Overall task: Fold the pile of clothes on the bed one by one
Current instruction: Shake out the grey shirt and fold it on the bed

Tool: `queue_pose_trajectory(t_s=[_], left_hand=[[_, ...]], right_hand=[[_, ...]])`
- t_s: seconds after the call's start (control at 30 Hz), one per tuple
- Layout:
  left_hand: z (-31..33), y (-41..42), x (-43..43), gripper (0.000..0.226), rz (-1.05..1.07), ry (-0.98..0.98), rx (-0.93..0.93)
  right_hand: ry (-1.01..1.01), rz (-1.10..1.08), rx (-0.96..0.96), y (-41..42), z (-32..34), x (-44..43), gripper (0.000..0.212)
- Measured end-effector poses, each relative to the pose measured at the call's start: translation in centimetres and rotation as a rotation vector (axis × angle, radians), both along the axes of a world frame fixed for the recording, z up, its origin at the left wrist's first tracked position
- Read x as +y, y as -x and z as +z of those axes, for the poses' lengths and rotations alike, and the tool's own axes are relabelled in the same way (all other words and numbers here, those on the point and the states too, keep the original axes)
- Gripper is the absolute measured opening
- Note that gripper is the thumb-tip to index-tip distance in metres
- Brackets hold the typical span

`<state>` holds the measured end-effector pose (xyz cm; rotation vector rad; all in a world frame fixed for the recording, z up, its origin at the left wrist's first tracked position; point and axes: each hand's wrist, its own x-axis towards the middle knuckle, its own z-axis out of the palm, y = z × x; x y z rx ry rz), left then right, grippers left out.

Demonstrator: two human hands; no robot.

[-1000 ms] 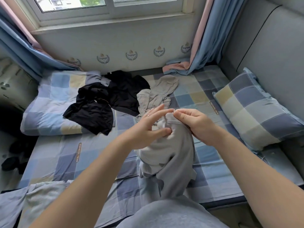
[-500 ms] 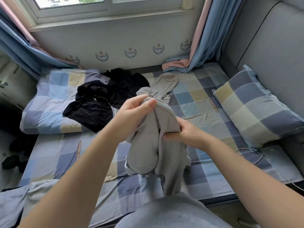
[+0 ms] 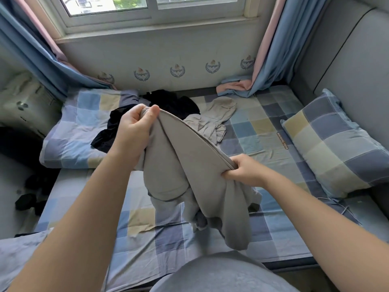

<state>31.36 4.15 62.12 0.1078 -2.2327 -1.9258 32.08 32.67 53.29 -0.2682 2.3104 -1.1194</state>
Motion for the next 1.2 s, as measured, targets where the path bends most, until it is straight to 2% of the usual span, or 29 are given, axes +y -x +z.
queue_pose_trajectory(t_s=[0.1,0.2,0.27,0.37,0.53,0.6,0.67,0.8,0.87,0.9,0.97,1.03,1.13,1.2], left_hand=[[-1.8,0.4,-0.1,0.013,0.135,0.153,-0.019],[-3.3,-0.1,0.4,0.053,0.009,0.368,-0.097],[-4.0,-1.2,2.4,0.052,-0.228,0.471,-0.117],[-5.3,-3.6,6.4,0.047,-0.578,0.277,-0.309],[-8.5,-4.5,8.4,0.043,-0.483,0.291,-0.247],[-8.4,-4.4,8.8,0.035,-0.388,0.255,-0.201],[-7.2,-4.0,8.5,0.027,-0.285,0.173,-0.142],[-3.6,-3.3,7.3,0.034,-0.227,0.156,-0.082],[-2.2,-3.2,7.2,0.032,-0.212,0.091,-0.054],[-1.6,-3.1,7.3,0.032,-0.199,0.049,-0.048],[-0.6,-3.0,7.8,0.032,-0.197,-0.053,-0.052],[0.0,-3.2,8.6,0.03,-0.226,-0.072,-0.063],[0.4,-3.7,9.2,0.031,-0.239,-0.133,-0.13],[1.0,-4.0,8.7,0.033,-0.201,-0.244,-0.17]], right_hand=[[0.237,-0.104,-0.066,-0.5,1.0,0.2,0.021],[0.483,-0.217,-0.078,-0.8,3.0,0.2,0.017],[0.595,-0.235,-0.088,-0.9,4.4,-0.3,0.022],[0.69,-0.213,-0.098,-1.0,5.9,-1.1,0.032],[0.819,-0.303,-0.138,-0.7,7.5,0.1,0.029],[0.817,-0.299,-0.142,-0.4,7.7,1.2,0.029],[0.73,-0.313,-0.1,0.0,7.6,2.7,0.032],[0.344,-0.42,0.112,1.2,5.1,5.6,0.024],[0.129,-0.509,0.291,1.1,3.9,5.8,0.031],[0.096,-0.515,0.363,0.4,3.7,5.3,0.037],[0.249,-0.392,0.357,-2.0,3.4,3.4,0.037],[0.392,-0.191,0.202,-4.7,2.7,0.5,0.039],[0.363,-0.109,0.109,-6.7,0.2,-3.2,0.041],[0.243,-0.167,0.147,-6.7,-1.5,-4.3,0.022]])
